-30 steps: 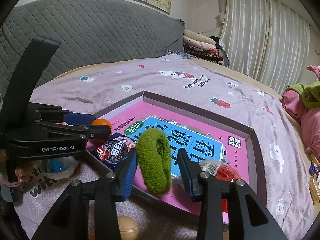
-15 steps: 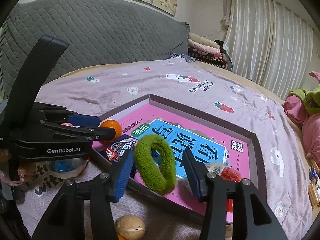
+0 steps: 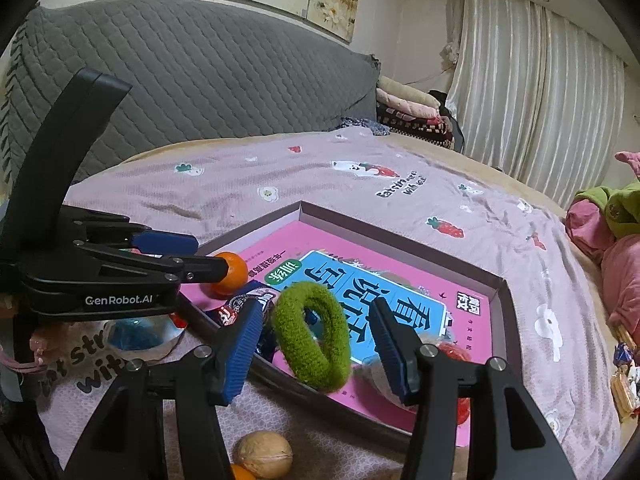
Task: Organize objects
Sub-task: 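Open right tool to drop the green ring into the box while left tool releases the orange, then withdraw both open tools back from the grey box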
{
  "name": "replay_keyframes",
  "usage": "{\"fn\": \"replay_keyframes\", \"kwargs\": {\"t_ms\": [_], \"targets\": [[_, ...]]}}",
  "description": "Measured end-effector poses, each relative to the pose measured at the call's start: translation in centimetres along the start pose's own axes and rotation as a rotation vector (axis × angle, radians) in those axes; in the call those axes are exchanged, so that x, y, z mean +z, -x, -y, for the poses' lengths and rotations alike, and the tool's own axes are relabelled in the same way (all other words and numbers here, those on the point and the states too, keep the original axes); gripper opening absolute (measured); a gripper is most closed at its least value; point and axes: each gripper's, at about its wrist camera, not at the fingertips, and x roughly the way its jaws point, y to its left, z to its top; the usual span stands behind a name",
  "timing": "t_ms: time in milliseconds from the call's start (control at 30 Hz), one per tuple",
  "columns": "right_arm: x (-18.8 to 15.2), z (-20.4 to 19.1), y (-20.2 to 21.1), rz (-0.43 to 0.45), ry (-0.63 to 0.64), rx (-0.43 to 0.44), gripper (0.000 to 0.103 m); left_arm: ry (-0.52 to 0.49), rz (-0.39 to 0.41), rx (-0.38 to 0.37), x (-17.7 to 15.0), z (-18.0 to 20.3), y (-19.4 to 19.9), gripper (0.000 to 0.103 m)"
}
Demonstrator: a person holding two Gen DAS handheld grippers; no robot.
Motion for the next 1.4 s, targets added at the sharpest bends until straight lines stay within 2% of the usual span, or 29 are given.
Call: {"fn": "replay_keyframes", "kwargs": {"t_ms": [133,867,1400], "targets": [[0.1,0.1,0.3,0.007,0.0,-0.005,0.06,0.0,0.006,0.004,0.1,0.2,0.4,0.042],[0.5,1.3,3.2,0.079,-0.032,-0.037,0.061,-0.008,0.052,0.015,0.1,1.5,4.6,0.06],[0.2,3.5,6.7,0.142,-0.081,-0.074,0.062,-0.019,0.091,0.01,-0.3,3.3,8.2,0.067]]}}
